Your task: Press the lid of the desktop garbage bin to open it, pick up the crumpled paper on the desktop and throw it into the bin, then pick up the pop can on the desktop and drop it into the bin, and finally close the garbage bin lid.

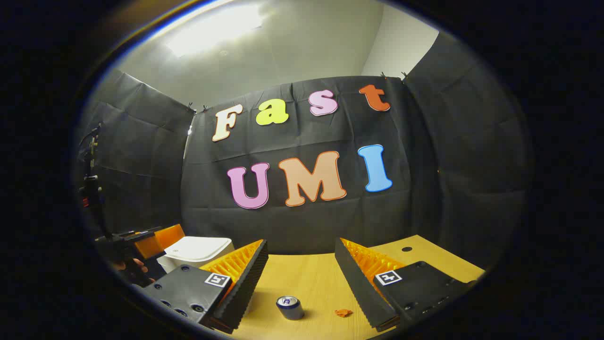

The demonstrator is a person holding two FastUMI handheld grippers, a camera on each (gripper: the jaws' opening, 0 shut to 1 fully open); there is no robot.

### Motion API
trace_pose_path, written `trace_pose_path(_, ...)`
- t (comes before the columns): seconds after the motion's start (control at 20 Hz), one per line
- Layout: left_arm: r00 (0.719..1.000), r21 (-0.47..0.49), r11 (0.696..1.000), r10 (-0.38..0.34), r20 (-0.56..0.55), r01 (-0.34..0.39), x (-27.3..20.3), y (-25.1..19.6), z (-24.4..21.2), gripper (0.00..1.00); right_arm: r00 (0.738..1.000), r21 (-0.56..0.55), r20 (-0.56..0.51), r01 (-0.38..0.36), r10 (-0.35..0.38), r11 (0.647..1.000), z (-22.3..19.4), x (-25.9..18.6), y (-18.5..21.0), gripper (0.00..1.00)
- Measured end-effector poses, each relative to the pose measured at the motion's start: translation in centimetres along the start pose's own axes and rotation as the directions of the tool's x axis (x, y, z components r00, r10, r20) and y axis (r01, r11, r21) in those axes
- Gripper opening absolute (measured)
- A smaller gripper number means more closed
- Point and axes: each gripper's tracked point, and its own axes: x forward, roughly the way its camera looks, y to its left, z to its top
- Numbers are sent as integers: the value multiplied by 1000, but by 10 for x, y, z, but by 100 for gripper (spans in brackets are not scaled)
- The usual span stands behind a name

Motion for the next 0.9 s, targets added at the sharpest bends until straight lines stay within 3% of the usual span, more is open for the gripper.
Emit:
trace_pose_path(0.2, 999, -27, 1000, 0, -33, -1, 3, 3, -10, 93, 1000, -1, -20, 8, -8, 1000, -5, 3, 0, 95)
trace_pose_path(0.9, 998, 18, 999, -33, -50, 34, 6, -6, -10, 92, 999, -18, -41, 31, -32, 999, -8, 16, -11, 95)
